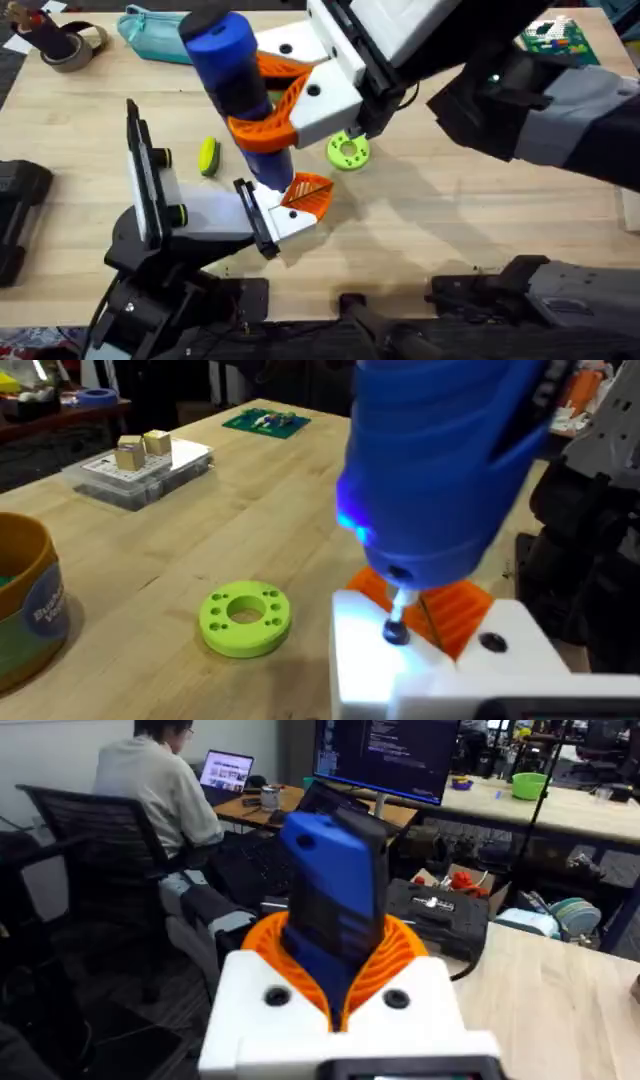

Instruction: Pick up the gripper from the table and insert it into the empty holder that is missing its gripper. Then pick up a screw, insert it into the mounting hole, and use the screwdriver to tighten it. Finally, clean up the table by picking up the vegetable and placing it into the bucket.

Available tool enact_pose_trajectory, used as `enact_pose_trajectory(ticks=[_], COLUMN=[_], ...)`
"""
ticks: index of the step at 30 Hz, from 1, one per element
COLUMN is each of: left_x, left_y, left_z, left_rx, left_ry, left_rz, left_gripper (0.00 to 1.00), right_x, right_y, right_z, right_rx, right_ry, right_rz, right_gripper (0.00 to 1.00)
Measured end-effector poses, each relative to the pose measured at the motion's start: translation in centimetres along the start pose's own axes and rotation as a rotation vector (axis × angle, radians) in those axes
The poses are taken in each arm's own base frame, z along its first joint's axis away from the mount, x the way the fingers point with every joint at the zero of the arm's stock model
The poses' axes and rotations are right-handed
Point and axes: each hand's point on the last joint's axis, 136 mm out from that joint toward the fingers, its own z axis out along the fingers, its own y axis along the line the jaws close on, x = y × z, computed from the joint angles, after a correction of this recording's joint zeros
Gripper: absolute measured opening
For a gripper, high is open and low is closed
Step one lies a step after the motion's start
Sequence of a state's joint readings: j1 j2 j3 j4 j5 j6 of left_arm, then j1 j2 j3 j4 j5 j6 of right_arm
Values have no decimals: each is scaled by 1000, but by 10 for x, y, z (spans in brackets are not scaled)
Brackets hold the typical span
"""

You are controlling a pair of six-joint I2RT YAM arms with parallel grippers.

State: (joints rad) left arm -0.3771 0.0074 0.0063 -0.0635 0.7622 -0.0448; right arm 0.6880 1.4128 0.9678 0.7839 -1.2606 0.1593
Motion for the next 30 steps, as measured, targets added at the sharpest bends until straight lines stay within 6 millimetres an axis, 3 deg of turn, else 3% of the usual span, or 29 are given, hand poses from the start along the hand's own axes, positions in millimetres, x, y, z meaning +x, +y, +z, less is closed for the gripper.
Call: enact_pose_trajectory(ticks=[30], left_x=[0], left_y=[0], left_z=[0], left_rx=[0], left_ry=[0], left_rz=[0], left_gripper=[13], right_x=[4], right_y=[1], right_z=[1], right_rx=[2], right_ry=[2], right_rz=[0], right_gripper=[33])
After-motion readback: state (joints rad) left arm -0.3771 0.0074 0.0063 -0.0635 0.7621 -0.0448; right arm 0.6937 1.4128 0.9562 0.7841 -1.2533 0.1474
